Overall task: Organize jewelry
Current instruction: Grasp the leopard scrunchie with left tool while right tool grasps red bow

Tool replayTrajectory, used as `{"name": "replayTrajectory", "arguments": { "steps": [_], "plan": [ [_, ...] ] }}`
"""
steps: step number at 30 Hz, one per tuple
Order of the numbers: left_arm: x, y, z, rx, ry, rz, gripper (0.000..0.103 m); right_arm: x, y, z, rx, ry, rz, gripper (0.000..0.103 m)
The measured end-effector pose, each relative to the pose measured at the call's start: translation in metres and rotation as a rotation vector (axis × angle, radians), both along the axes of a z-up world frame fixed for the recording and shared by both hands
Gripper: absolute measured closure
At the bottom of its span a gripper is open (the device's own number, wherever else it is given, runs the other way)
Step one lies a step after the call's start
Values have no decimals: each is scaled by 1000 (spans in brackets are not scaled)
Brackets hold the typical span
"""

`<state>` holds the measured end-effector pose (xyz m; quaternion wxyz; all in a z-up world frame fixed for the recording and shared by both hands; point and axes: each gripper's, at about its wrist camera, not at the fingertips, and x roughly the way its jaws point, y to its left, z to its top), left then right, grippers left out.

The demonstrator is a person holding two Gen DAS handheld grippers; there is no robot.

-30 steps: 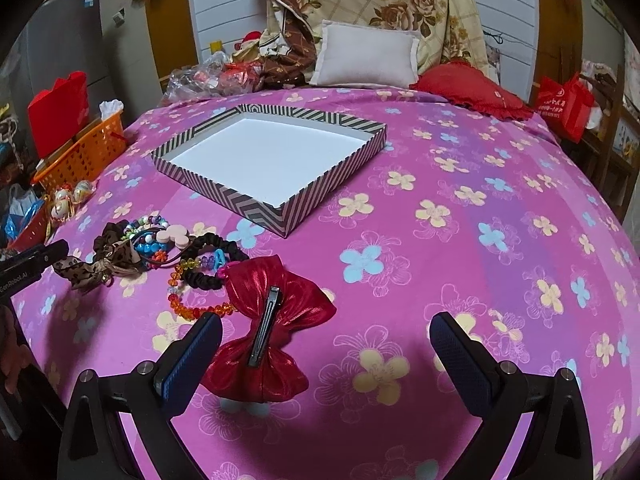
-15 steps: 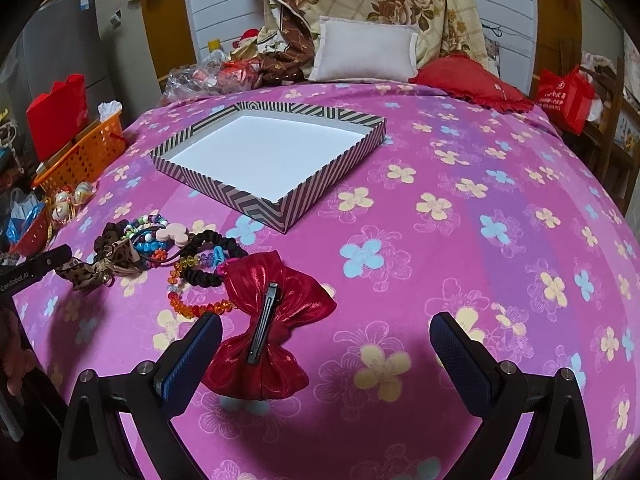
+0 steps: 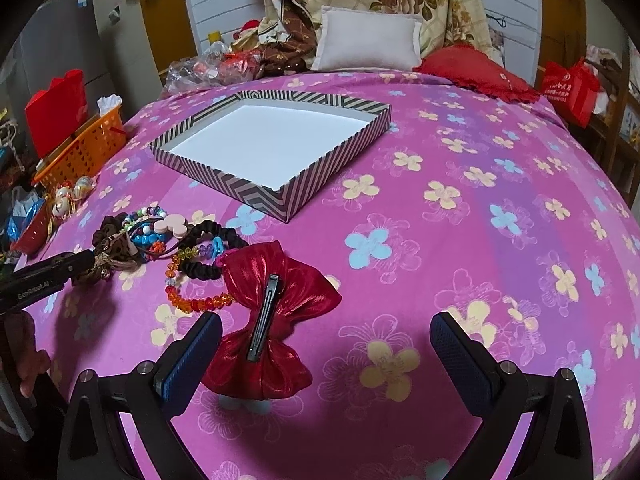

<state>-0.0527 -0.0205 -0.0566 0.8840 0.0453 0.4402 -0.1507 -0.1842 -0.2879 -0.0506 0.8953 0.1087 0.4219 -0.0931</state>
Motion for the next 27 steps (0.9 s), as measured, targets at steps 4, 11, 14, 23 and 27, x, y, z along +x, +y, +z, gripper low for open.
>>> {"name": "replayTrajectory", "arguments": {
  "steps": [4, 11, 14, 23, 27],
  "plan": [
    [5, -6, -4, -7, 21, -12, 33, 4, -1, -5, 20, 15, 3, 0],
    [15, -12, -15, 10, 51, -11, 33, 11, 1, -11, 17, 13, 9, 0],
    [21, -10, -17, 1, 63, 5, 33, 15, 3, -14, 21, 18, 13, 0],
    [29, -10, -23, -3, 77, 13, 33, 29, 14, -23, -29, 33, 38, 0],
    [31, -9, -23, -13, 74, 9, 33, 33, 14, -27, -38, 38, 36, 0]
  ]
}}
